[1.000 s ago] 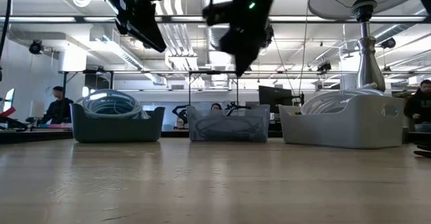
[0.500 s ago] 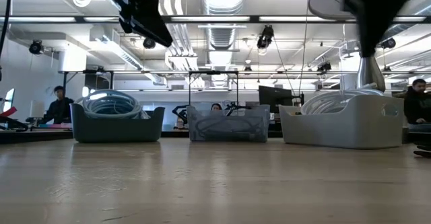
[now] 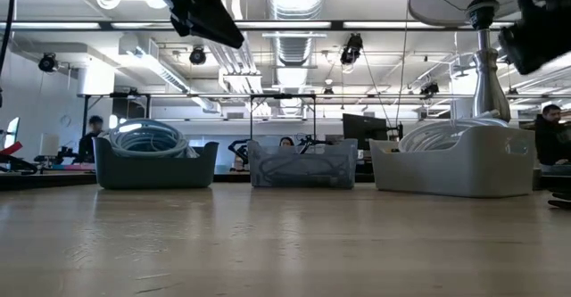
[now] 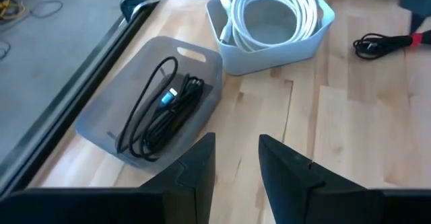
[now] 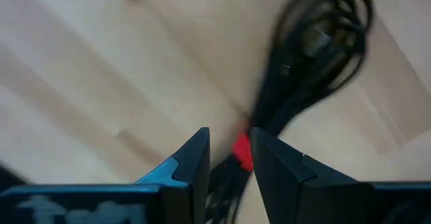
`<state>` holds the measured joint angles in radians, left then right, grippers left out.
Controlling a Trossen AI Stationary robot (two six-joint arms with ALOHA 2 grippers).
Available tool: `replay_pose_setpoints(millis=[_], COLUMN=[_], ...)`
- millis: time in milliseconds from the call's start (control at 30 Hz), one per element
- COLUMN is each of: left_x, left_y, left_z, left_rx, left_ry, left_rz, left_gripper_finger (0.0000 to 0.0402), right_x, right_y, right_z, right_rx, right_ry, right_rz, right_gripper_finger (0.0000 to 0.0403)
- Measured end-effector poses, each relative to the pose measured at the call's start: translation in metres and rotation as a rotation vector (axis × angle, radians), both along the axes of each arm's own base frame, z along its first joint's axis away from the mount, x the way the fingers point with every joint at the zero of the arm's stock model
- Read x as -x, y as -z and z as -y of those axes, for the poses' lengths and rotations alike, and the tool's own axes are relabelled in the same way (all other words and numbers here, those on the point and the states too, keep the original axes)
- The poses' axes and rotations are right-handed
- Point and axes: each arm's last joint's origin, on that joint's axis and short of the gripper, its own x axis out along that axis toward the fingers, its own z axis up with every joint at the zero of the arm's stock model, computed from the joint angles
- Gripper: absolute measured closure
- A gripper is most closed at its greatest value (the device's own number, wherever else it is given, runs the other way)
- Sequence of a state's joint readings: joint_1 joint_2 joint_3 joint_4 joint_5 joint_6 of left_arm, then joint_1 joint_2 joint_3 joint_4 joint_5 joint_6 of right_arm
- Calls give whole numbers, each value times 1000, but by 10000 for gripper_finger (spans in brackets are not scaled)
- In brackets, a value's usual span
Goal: Pick & Place USB Port
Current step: Put the black charger cable into the black bin
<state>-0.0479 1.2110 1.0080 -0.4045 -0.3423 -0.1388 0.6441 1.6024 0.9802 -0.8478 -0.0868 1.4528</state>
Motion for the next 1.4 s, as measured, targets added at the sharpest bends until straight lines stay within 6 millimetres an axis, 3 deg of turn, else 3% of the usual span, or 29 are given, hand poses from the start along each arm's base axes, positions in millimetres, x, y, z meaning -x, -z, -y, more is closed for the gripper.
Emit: replay_pose_setpoints(millis=[300,767,967,1133,1233,1400], left_x=[-1,-2,-2,-2,-2,-2], left_y=[-1,-2,-2,-3,-3,-2], left_z=[0,0,0,0,0,0], left_rx=[-45,-47,-45,-45,-45,-44], left_ry=[31,32,31,31,30,30], left_rz=[-4,12,13,13,13,13], left_gripper_finger=[284,285,286,286,286,286], right_x=[15,18,1,-18,-30,-48], right_y=[21,35,32,24,17,7], right_z=[11,15,11,4,5,13], right_rx=[-2,6,-40,-87,-22,140], right_ry=[164,157,121,-132,-239,-347], right_rz=[-28,35,212,453,621,826], right_gripper_finger=[297,306,326,362,384,387])
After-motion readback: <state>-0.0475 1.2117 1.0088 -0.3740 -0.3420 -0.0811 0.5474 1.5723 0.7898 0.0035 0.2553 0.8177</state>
